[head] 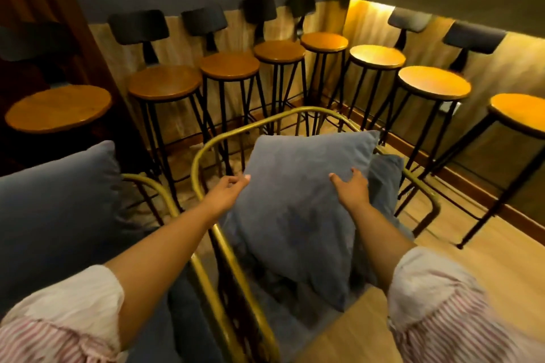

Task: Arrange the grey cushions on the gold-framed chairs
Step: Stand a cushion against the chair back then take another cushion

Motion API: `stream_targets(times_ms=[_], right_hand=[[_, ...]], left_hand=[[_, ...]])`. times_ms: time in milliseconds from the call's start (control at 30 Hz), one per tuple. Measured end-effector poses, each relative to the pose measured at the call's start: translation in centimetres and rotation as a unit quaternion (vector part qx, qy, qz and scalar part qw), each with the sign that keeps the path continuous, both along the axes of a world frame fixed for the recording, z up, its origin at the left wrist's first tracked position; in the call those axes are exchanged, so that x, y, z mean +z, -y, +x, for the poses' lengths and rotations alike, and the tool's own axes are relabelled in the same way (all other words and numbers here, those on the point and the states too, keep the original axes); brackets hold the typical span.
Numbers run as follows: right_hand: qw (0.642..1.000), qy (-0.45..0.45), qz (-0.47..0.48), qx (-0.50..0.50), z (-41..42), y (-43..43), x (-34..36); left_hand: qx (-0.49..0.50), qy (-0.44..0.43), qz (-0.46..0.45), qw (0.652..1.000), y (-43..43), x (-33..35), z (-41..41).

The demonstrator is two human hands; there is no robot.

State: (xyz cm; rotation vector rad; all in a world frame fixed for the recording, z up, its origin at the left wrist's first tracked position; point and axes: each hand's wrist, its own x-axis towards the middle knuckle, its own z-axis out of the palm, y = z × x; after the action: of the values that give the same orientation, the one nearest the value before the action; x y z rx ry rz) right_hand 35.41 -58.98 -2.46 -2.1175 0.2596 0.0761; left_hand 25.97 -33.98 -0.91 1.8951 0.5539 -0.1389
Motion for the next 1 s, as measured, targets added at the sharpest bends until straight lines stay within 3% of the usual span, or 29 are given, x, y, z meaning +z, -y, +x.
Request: stream_targets(times_ms=[233, 467, 700, 1000], right_hand=[[0.997, -0.070, -0.033, 0.009, 10.6, 1.0, -8.0], [0.996, -0.082, -0.015, -0.013, 16.2, 6.2, -14.3], [0.996, -0.076, 0.037, -0.040, 16.4, 8.1, -16.5], [0.984, -0.060, 0.151, -0.074, 8.6, 9.2, -14.7]], left_hand=[[0.043, -0.043, 0.006, 0.998, 0.7, -6.5, 12.0], [0.096, -0.061, -0.014, 0.993, -0.8, -14.1, 17.8], [0.082, -0.124, -0.072, 0.986, -3.3, -17.0, 18.8], [0.039, -0.107, -0.003, 0.994, -1.0, -13.0, 16.9]])
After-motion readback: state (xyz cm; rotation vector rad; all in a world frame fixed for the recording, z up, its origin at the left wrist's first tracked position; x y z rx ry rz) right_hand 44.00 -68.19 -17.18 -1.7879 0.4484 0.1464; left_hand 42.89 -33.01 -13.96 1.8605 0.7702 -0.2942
